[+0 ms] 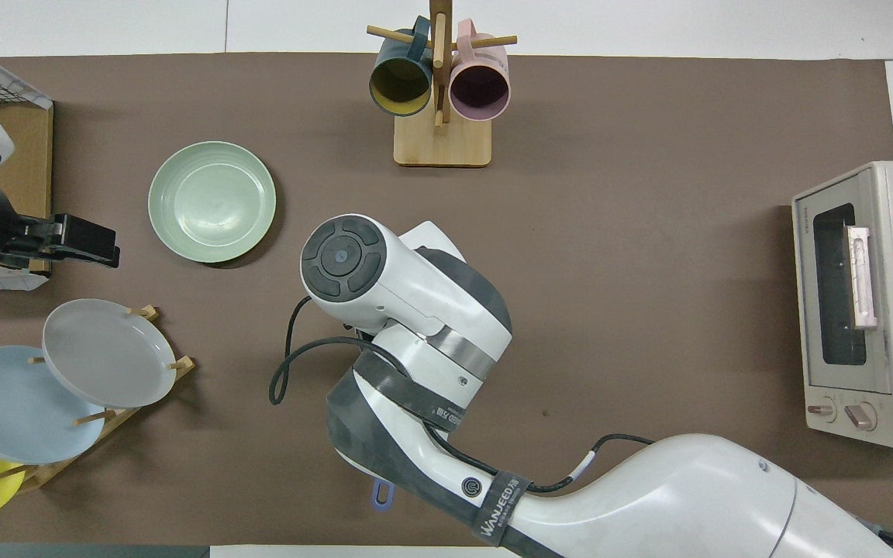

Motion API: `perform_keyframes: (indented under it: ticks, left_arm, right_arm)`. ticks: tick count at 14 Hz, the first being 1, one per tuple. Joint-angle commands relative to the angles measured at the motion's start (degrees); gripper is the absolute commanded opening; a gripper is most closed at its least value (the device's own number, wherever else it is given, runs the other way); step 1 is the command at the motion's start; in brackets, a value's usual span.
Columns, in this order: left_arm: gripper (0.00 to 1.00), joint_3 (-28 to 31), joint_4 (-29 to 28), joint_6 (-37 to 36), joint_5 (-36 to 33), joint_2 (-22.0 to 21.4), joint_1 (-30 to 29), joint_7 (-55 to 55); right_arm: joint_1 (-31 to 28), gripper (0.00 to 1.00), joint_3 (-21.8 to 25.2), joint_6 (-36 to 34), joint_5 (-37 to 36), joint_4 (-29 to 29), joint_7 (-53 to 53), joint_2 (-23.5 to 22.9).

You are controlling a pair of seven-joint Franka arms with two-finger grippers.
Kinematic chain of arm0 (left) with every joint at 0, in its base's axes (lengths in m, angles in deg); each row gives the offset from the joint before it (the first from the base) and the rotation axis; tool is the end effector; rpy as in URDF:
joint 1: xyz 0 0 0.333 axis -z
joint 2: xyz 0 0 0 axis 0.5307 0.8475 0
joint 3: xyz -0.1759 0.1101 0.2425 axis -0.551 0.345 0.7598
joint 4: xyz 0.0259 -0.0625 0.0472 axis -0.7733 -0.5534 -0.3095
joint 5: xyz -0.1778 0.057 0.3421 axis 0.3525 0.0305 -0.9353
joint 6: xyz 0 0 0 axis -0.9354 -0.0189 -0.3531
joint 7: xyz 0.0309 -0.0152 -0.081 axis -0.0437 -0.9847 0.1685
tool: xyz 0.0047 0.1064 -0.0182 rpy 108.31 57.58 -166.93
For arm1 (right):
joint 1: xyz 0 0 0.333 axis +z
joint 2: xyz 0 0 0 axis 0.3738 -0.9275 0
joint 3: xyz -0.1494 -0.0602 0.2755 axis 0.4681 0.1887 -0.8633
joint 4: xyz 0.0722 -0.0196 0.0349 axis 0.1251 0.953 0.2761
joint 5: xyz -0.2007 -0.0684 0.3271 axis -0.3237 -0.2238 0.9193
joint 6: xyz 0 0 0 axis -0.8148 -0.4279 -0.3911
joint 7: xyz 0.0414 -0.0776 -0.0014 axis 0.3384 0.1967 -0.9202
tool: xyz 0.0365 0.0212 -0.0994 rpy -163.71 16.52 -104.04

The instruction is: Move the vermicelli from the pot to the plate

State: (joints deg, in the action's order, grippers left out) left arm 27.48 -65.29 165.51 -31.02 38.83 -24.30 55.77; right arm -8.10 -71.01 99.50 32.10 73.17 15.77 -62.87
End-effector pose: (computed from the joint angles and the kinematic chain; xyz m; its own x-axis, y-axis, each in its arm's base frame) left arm 0.5297 -0.0843 0.6237 0.9947 -0.0883 -0.0524 -0.0872 -0.9959 0.0227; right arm 0.5042 0.4579 0.4058 0.9907 -0.1189 -0.0658 -0.1124 -0.9890 0.0960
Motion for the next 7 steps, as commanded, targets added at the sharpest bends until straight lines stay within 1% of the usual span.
perform_keyframes:
  ticks: [1,3,4,6,7]
  left_arm:
    - [1.00,-0.5,0.2,-0.9,-0.8,-0.6,-0.8,-0.3]
    - [1.00,-0.5,0.2,-0.8,-0.8,-0.6,-0.8,-0.3]
    - [1.00,-0.5,0.2,-0.8,-0.8,-0.6,-0.8,-0.3]
    - [1.00,-0.5,0.2,-0.8,-0.8,-0.6,-0.8,-0.3]
    - [1.00,-0.5,0.2,-0.8,-0.8,-0.6,-0.8,-0.3]
  right_arm:
    - [-1.5,0.86,-1.3,1.5,-1.2,2.9,-0.6,1.6]
    - [-1.6,0.81,-1.9,1.6,-1.2,3.1,-0.4,1.6]
    - [-1.6,0.77,-1.9,1.6,-1.2,3.1,-0.4,1.6]
    - [-1.6,0.65,-1.9,1.6,-1.2,3.0,-0.4,1.5]
    - [-1.5,0.62,-1.9,1.6,-1.3,2.9,-0.3,1.5]
